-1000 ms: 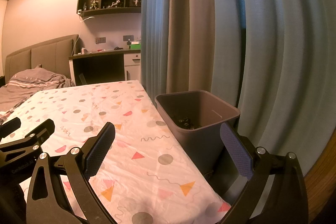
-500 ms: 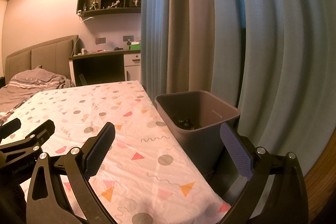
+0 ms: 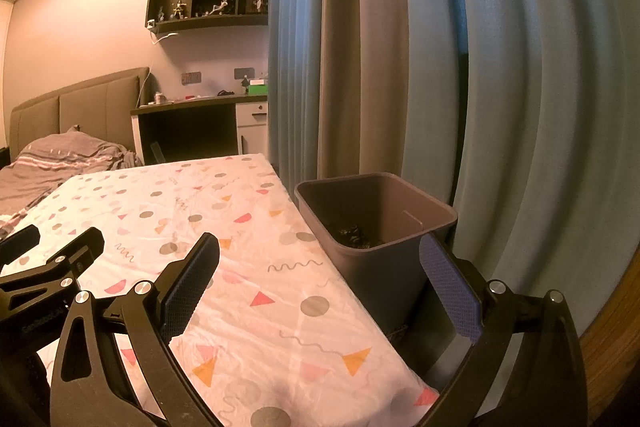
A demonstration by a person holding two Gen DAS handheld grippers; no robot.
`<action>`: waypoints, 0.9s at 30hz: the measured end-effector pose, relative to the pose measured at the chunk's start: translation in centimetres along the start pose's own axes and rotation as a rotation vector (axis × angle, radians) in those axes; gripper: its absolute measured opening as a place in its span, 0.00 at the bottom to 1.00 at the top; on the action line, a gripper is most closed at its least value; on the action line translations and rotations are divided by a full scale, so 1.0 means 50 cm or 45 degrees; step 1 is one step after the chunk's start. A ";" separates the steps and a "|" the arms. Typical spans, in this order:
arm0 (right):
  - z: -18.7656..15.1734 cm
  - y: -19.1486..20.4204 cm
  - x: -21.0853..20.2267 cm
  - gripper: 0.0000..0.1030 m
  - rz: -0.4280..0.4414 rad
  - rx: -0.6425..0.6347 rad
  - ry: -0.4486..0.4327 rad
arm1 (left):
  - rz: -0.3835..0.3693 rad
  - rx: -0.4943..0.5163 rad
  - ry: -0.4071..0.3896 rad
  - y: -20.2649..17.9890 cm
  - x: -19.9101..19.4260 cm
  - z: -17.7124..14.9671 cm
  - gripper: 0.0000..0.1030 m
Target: Collect trash
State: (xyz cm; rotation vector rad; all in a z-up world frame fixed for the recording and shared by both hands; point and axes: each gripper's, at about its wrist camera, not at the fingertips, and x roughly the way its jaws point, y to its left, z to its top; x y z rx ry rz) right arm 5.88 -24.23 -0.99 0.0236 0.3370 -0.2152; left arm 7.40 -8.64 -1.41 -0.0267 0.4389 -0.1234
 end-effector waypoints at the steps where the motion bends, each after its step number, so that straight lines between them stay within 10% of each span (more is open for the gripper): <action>1: -0.001 -0.002 0.001 0.93 0.001 -0.001 -0.001 | -0.001 0.000 0.000 0.000 0.000 0.000 0.94; 27: 0.001 -0.003 0.003 0.93 0.000 0.003 0.001 | -0.036 0.024 0.015 -0.015 -0.001 0.010 0.78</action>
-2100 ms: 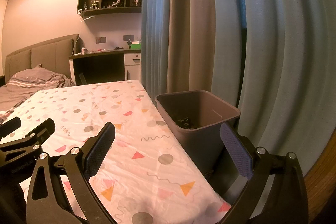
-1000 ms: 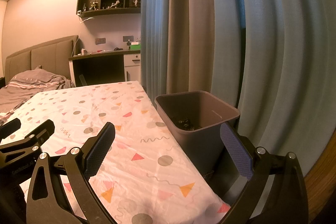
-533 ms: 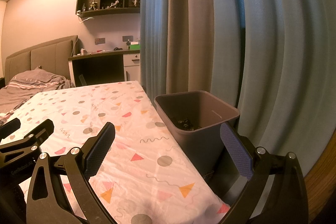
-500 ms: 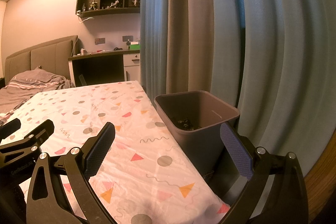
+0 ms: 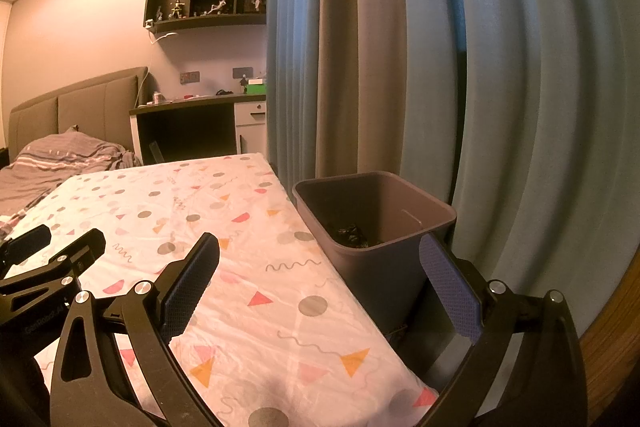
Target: Collect trash
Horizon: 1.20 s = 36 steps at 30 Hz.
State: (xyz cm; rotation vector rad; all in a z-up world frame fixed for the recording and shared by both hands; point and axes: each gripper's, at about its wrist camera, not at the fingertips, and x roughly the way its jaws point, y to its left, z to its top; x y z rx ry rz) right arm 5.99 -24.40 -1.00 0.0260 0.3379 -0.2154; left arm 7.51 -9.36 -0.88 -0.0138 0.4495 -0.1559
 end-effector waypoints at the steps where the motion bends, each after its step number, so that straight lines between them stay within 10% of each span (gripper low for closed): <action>1: -0.001 -0.003 0.000 0.93 0.002 0.000 0.000 | 0.001 0.000 -0.002 0.000 -0.001 -0.001 0.78; 36: -0.002 -0.004 0.002 0.93 0.004 0.004 0.005 | 0.017 -0.005 -0.022 0.018 -0.006 -0.001 0.82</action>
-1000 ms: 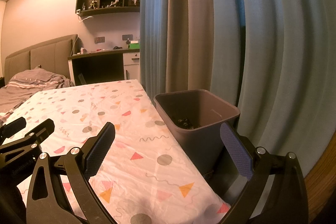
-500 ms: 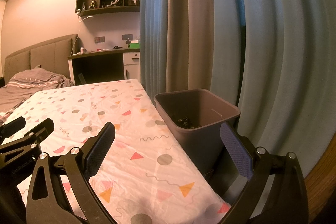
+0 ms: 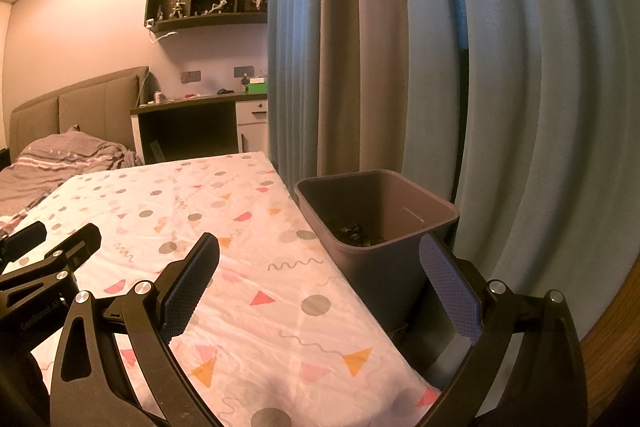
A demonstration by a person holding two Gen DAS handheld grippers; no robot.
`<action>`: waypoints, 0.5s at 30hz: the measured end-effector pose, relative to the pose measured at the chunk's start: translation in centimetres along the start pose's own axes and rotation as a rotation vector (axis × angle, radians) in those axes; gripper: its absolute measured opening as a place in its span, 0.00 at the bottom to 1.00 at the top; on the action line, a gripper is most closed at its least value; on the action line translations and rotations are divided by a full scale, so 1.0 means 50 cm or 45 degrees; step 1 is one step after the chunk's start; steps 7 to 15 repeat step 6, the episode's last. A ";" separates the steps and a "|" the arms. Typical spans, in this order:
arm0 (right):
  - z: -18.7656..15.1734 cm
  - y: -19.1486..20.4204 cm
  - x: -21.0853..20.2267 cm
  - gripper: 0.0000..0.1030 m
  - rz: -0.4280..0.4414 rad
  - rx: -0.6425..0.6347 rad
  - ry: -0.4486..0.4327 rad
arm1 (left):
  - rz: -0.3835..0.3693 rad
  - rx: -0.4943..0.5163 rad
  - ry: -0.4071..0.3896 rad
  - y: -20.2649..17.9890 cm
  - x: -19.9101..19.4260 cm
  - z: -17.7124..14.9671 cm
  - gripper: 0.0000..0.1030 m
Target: Collect trash
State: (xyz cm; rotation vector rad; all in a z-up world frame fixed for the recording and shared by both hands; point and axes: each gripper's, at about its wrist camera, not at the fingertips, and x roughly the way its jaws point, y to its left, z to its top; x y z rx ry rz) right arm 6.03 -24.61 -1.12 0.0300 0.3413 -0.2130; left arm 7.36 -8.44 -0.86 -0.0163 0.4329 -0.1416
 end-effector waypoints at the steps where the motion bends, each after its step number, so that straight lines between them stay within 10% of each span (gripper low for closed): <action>1: 0.000 0.000 0.000 0.93 -0.001 0.000 0.000 | 0.011 -0.003 -0.002 0.002 0.000 0.001 0.83; 15: -0.001 -0.001 0.001 0.93 0.001 0.003 0.003 | 0.035 -0.026 0.009 0.011 0.003 0.007 0.86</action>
